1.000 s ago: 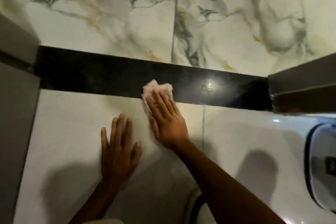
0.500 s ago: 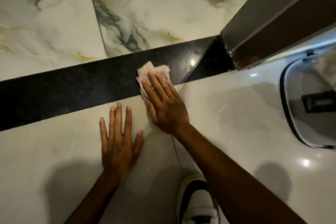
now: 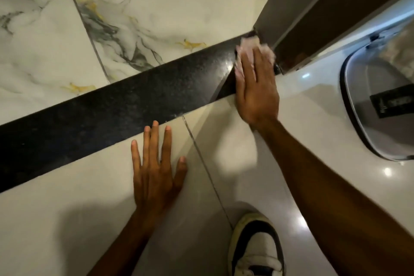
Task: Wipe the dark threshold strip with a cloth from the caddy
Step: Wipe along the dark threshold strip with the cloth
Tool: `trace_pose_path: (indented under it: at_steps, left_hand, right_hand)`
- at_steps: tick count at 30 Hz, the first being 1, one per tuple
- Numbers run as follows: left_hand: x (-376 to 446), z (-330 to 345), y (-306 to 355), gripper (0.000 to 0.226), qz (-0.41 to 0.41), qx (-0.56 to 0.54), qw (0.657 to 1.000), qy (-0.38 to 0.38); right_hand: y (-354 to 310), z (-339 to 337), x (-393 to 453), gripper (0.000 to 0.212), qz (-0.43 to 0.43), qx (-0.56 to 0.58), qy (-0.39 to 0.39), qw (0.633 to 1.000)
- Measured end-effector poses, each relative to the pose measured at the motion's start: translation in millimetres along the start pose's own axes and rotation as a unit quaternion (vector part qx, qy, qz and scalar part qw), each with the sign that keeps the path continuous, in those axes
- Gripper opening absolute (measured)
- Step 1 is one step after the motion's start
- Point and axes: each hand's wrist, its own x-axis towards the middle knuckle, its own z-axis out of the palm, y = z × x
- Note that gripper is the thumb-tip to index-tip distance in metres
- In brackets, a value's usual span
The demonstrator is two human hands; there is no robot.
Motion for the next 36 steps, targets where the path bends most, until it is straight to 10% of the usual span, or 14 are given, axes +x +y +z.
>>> trace_pose_path:
  at_steps: [8, 16, 27, 36]
  left_hand:
    - [-0.7, 3.5, -1.5, 0.078, -0.008, 0.013, 1.0, -0.002]
    - [1.4, -4.5, 3.0, 0.077, -0.014, 0.029, 0.999, -0.006]
    - [1.1, -0.7, 2.4, 0.073, -0.015, 0.033, 0.999, 0.013]
    - [-16.5, -132.9, 39.4, 0.072, 0.027, 0.058, 0.995, -0.083]
  right_hand:
    - [-27.1, 15.2, 0.5, 0.066, 0.096, -0.023, -0.005, 0.995]
    - [-63.0, 17.5, -59.6, 0.061, -0.155, 0.031, -0.063, 0.985]
    - [-44.5, 34.0, 27.6, 0.061, 0.025, 0.04, 0.004, 0.999]
    - [-34.9, -72.9, -114.4, 0.09, 0.056, 0.129, -0.291, 0.946]
